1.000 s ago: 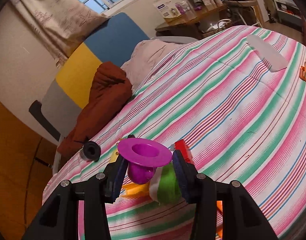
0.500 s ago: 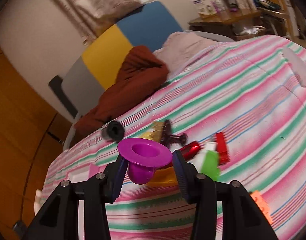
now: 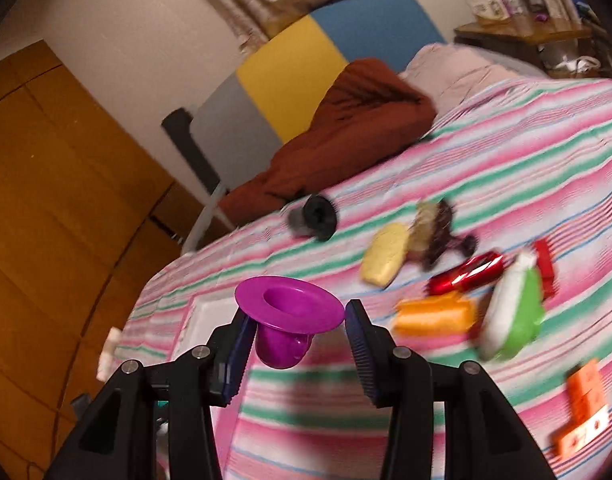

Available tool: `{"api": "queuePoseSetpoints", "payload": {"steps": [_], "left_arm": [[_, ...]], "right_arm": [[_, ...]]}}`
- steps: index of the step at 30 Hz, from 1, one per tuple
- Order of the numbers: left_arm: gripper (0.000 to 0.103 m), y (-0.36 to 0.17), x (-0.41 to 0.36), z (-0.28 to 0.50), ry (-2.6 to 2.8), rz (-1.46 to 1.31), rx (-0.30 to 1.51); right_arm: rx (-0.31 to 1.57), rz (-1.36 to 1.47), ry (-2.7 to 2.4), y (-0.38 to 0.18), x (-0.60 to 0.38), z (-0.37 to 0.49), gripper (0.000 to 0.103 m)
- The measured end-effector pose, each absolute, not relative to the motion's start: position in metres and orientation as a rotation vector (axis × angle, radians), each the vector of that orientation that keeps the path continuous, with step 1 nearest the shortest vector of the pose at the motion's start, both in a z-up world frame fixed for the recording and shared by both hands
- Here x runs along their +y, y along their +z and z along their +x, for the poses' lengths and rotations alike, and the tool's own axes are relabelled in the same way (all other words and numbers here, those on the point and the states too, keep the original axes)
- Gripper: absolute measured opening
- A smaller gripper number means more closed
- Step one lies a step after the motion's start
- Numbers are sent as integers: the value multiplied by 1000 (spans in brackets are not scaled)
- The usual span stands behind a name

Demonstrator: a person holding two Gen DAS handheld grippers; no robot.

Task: Organize rigid objects
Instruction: 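Carry the teal cup into the white tray and release it while the right tool carries the purple piece, then lower the purple hat-shaped piece into the tray and open the right tool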

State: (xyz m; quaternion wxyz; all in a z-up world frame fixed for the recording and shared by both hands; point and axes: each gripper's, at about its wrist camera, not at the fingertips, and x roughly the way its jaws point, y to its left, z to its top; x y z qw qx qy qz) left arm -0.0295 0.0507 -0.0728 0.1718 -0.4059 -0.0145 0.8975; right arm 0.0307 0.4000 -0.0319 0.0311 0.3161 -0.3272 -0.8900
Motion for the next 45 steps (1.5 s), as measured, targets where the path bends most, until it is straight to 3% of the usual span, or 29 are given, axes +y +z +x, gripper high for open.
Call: {"api": "queuePoseSetpoints", "payload": {"steps": [13, 15, 17, 22, 35, 41, 45], "left_arm": [[39, -73, 40, 3, 2548, -1094, 23], [49, -69, 35, 10, 2551, -1061, -10], [75, -64, 29, 20, 2556, -1008, -50], [93, -55, 24, 44, 2626, -876, -73], [98, -62, 9, 50, 2704, -864, -75], [98, -62, 3, 52, 2710, -854, -86], [98, -63, 1, 52, 2711, -855, -93]], "right_arm": [[-995, 1111, -2403, -49, 282, 6, 46], [-963, 1146, -2377, -51, 266, 0, 46], [-940, 1179, -2349, -54, 248, -7, 46], [-1044, 1267, -2236, -68, 224, -28, 46], [-1559, 1541, -1806, -123, 188, -82, 46], [-1646, 1641, -1711, -139, 176, -94, 48], [-1620, 1682, -1815, -132, 180, -105, 56]]}}
